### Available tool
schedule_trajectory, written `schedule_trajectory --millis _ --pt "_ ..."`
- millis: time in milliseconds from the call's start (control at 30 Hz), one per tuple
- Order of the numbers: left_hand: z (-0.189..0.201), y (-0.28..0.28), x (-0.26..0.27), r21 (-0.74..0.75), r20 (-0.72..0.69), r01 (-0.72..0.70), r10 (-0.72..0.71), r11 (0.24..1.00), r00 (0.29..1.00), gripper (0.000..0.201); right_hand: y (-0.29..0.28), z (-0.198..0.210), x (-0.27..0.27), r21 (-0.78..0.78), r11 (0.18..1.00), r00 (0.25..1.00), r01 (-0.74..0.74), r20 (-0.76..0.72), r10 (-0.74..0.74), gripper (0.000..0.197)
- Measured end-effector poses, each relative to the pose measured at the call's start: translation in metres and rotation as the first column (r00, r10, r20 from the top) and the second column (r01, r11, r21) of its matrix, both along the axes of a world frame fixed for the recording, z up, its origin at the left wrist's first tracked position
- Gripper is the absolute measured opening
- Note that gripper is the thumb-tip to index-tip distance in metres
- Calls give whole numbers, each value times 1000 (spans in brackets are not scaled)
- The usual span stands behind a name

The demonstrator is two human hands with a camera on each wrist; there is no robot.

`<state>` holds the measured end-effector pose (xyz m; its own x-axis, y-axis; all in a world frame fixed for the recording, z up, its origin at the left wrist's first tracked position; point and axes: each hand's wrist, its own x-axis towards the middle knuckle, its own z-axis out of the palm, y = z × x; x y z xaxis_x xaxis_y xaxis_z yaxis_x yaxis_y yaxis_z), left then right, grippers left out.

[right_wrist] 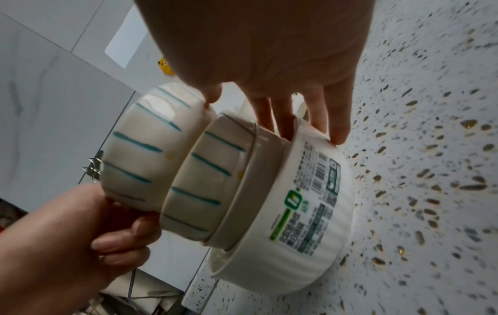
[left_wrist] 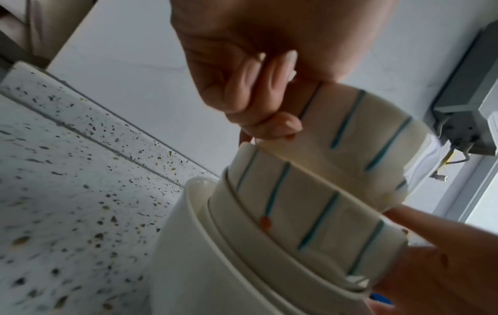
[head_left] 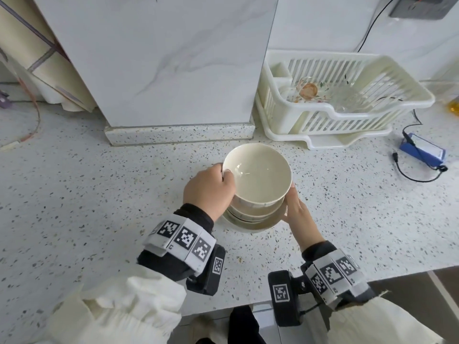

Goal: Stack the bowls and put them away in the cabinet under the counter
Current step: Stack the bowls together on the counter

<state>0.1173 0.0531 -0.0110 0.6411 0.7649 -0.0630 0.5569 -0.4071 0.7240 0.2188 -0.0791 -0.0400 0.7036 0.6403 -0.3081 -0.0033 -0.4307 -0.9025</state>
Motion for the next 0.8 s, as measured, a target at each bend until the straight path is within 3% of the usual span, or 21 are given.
schedule_trajectory --millis 100,200,267,567,800 --pt "-5 0 3 50 -47 10 -8 999 999 26 -1 4 2 22 1000 998 7 -55 -6 33" --pt "-9 1 2 104 -102 10 1 994 995 23 -1 6 2 25 1000 998 13 -65 -12 70" --pt "-11 2 1 108 -136 16 -1 994 991 25 0 6 2 24 999 998 23 -59 -22 80" --pt "-14 6 -2 64 -247 82 -64 995 967 50 9 8 1 58 998 999 10 -48 -7 56" --pt "-16 8 -5 -45 -172 127 -132 991 976 48 12 7 -2 74 997 999 22 -41 -19 48"
